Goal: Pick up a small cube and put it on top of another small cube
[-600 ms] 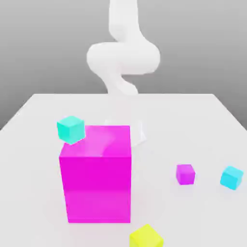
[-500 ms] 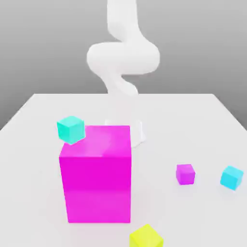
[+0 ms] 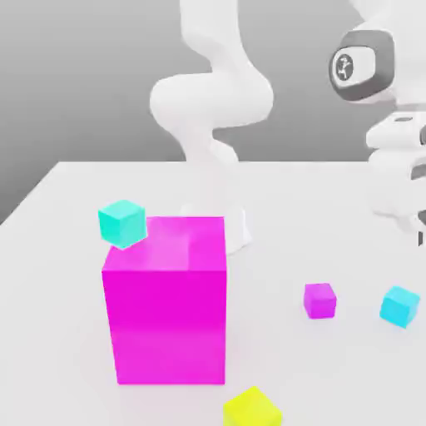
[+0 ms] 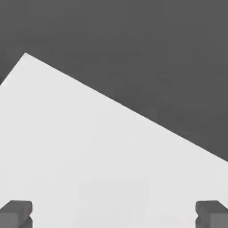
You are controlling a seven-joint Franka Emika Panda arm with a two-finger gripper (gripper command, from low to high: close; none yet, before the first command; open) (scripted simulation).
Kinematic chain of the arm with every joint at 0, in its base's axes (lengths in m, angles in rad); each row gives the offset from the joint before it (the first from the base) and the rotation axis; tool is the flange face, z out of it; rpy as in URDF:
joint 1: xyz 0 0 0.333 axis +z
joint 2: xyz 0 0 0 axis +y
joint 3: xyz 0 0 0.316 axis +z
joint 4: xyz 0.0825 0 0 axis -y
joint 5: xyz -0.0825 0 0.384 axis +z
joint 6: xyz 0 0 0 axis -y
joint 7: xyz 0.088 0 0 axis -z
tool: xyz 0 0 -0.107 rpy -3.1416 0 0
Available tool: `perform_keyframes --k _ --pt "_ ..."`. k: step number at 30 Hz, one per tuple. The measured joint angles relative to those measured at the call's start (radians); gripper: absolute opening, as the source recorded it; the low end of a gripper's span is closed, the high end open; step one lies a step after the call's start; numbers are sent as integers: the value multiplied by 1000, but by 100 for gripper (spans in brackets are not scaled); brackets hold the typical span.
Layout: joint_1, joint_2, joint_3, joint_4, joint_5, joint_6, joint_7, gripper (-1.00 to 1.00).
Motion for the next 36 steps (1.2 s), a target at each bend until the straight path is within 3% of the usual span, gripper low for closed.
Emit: perform_keyframes --k 5,11,12,19,25,30,36 --pt "120 194 14 -57 -146 86 124 0" --pt "268 413 -145 -26 -326 238 263 0" --pt "285 435 -164 -21 -341 255 275 -100" --pt "283 434 -163 -21 -342 254 276 -100" --pt "189 238 -47 -64 -169 107 134 -100" --pt "25 47 -149 -60 -77 -72 -101 -100" --pt "-118 -169 -298 -47 -62 -294 -335 -100"
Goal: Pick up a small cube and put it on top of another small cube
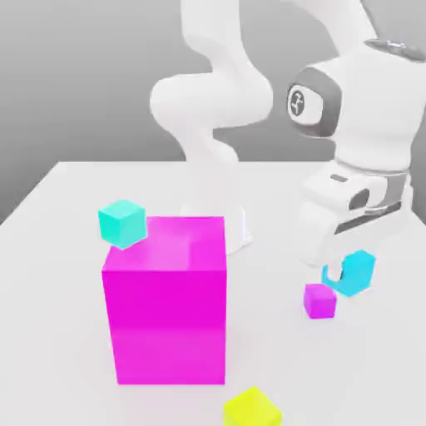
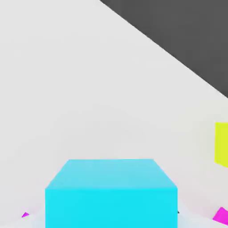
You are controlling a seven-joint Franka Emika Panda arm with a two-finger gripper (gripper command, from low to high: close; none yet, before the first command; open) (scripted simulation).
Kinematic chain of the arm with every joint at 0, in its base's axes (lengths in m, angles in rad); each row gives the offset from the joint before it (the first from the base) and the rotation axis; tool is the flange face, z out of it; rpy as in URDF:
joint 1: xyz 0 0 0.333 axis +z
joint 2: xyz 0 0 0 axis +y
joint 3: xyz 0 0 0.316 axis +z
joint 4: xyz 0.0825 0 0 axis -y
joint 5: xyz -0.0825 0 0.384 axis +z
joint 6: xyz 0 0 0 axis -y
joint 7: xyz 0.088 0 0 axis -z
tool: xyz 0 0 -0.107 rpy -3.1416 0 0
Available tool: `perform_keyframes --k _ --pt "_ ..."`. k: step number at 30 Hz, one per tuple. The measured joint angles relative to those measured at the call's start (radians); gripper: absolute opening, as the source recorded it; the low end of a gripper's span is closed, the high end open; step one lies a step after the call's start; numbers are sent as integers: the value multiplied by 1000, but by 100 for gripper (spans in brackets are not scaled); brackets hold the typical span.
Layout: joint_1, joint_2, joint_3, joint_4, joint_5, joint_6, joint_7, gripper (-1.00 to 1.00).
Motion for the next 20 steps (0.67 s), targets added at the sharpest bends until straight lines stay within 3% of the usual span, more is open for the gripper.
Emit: perform_keyframes --k 10,14,15,20 --pt "-266 -350 -299 22 -84 -372 -315 -100" --pt "-303 -344 -347 -53 -106 -291 -351 -100" --pt "-306 -329 -352 -79 -108 -251 -354 100" --pt "-306 -329 -352 -79 -108 -251 -354 100"
